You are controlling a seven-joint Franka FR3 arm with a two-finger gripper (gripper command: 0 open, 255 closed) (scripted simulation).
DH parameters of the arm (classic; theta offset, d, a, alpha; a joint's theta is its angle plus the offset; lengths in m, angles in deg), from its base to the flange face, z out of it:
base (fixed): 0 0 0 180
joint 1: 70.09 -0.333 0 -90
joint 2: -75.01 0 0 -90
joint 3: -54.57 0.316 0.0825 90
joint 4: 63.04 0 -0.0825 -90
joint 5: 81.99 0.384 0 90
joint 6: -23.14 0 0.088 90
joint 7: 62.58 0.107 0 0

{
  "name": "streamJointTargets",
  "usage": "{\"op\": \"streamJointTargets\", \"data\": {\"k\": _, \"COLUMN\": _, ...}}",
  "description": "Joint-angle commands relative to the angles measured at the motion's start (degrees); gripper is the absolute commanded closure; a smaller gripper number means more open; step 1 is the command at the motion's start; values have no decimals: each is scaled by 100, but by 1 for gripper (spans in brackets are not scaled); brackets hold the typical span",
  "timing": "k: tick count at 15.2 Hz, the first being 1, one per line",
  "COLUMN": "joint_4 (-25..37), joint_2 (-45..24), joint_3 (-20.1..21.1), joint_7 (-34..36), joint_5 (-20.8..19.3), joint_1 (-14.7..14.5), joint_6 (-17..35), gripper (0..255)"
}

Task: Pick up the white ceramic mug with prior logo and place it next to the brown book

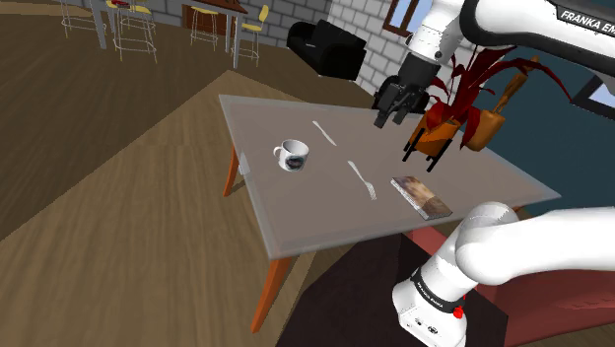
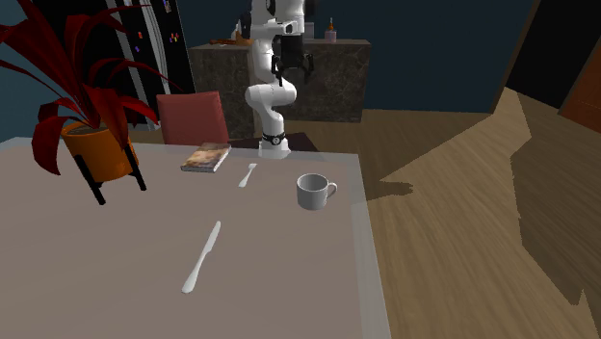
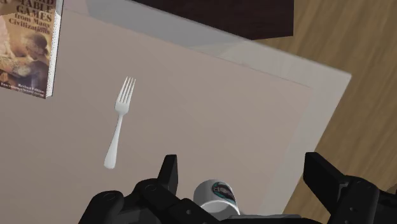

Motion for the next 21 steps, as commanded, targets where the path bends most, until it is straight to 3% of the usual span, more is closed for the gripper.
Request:
{"op": "streamJointTargets", "data": {"k": 1, "joint_4": 0, "joint_2": 0, "joint_3": 0, "joint_7": 0, "joint_5": 0, "joint_1": 0, "joint_6": 0, "gripper": 0}}
{"op": "streamJointTargets", "data": {"k": 11, "joint_4": -20, "joint_2": -1657, "joint_3": -283, "joint_7": -435, "joint_5": -83, "joint_1": 80, "joint_6": 1667, "gripper": 0}}
{"op": "streamJointTargets", "data": {"k": 21, "joint_4": 755, "joint_2": -3691, "joint_3": -506, "joint_7": -888, "joint_5": 36, "joint_1": 131, "joint_6": 2907, "gripper": 0}}
